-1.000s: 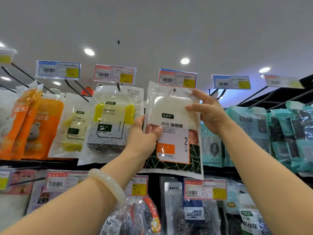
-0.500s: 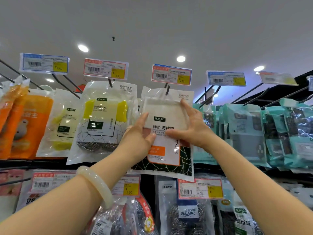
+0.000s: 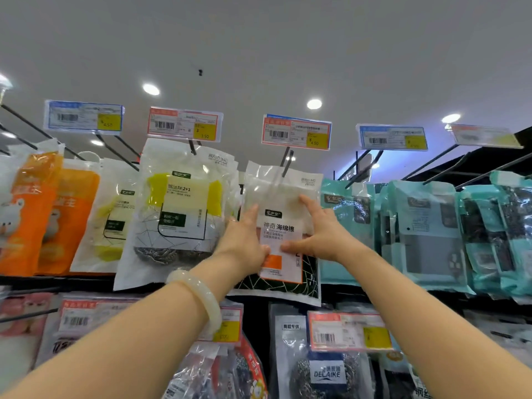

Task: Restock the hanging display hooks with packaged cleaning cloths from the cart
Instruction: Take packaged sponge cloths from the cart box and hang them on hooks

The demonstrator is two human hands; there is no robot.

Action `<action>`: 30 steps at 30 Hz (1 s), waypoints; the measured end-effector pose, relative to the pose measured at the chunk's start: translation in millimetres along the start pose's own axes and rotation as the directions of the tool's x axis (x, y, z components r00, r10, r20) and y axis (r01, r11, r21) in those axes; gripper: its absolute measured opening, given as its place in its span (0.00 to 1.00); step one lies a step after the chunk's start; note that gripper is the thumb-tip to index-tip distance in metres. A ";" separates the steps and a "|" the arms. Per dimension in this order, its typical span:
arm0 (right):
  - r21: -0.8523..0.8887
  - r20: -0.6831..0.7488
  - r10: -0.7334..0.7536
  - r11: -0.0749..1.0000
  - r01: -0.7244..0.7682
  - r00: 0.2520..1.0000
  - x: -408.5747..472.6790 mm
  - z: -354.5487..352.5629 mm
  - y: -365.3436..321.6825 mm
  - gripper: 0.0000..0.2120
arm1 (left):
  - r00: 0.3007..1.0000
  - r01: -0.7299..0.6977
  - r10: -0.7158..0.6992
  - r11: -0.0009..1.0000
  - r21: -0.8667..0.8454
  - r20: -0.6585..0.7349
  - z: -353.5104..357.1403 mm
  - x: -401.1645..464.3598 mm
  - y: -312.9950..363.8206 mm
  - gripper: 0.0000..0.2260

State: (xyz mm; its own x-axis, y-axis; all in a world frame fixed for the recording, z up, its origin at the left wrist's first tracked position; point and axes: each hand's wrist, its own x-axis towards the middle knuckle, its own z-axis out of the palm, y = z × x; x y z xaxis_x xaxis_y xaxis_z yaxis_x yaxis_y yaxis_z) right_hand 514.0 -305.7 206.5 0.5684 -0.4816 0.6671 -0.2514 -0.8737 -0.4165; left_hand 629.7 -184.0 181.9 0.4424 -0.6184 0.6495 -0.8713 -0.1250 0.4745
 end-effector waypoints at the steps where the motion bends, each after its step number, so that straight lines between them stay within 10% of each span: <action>1: -0.017 -0.015 0.005 1.000 -0.005 1.000 2.5 3.9 2.8 0.53 | 1.000 0.018 -0.018 1.000 -0.015 0.011 5.3 2.9 -1.8 0.39; 10: -0.325 -0.054 0.103 0.939 -0.115 0.993 10.7 17.8 0.8 0.47 | 0.991 0.104 -0.111 0.990 0.093 0.073 34.4 9.8 -4.8 0.36; 15: -0.600 0.078 -0.016 0.797 0.060 0.997 -30.8 25.4 -5.5 0.53 | 0.994 -0.066 0.008 0.844 0.533 0.110 29.1 -25.9 7.9 0.42; 30: -0.276 0.255 -0.473 0.800 0.532 0.843 -103.9 123.9 -219.4 0.49 | 0.959 0.284 -0.184 0.550 0.785 -0.218 -185.9 -175.2 -94.5 0.41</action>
State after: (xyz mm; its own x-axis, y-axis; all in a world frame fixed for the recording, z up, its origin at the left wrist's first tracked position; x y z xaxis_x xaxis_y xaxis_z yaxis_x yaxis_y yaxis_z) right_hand 607.1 -55.4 152.1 0.7977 0.0250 0.6025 -0.1148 -0.9746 0.1924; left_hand 674.0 80.4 133.6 0.6304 -0.4008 0.6647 -0.5204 -0.8537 -0.0212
